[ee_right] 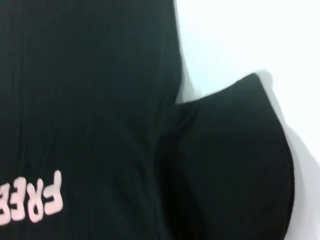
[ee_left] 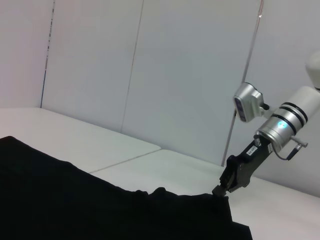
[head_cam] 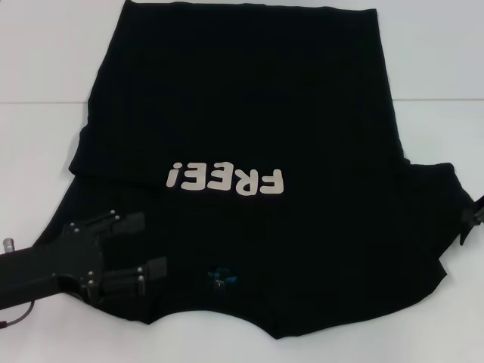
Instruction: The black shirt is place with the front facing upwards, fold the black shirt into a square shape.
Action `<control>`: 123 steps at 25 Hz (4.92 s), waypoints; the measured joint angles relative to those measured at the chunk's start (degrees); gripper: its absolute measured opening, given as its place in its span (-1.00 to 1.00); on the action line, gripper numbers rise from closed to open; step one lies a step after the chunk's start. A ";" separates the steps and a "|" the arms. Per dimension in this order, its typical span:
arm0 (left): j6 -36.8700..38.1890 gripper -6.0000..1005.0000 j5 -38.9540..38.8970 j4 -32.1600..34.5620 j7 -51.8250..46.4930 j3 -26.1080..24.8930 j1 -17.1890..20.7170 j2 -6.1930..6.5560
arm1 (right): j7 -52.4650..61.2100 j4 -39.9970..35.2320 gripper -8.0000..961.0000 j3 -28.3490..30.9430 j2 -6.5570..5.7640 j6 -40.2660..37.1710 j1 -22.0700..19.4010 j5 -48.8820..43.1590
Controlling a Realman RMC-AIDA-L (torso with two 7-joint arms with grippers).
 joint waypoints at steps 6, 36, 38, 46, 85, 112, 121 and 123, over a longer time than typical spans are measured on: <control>0.02 0.77 0.00 0.01 -0.33 0.00 0.01 0.00 | -1.98 -1.33 -0.95 2.46 -0.50 -0.79 -1.39 3.32; -0.78 0.77 0.04 -0.33 -3.68 -2.37 -0.62 0.35 | -7.36 0.44 -0.92 -14.14 2.21 -0.60 8.76 14.56; -0.79 0.77 0.04 -0.32 -3.88 -2.48 -0.62 0.35 | -7.53 0.49 -0.92 -14.73 2.52 -0.27 8.96 14.56; -0.78 0.76 0.01 -0.36 -6.16 -5.53 -0.62 0.04 | -14.22 1.40 -0.91 -13.33 4.02 0.88 7.44 17.84; -12.30 0.77 33.36 2.28 -82.02 -9.23 -10.34 11.78 | -86.17 4.40 0.94 -10.07 10.29 -2.50 -13.50 34.84; -19.68 0.77 33.65 -3.56 -81.88 -9.66 -10.05 11.85 | -86.26 4.39 0.94 -10.04 10.38 -2.06 -13.34 34.83; -20.11 0.76 33.66 -5.54 -81.77 -9.66 -11.23 11.83 | -86.04 4.39 0.94 -10.04 10.38 -1.94 -12.98 34.83; -20.32 0.76 33.65 -5.77 -81.40 -9.70 -11.59 11.54 | -86.03 4.39 0.93 -10.03 10.38 -1.92 -12.94 34.83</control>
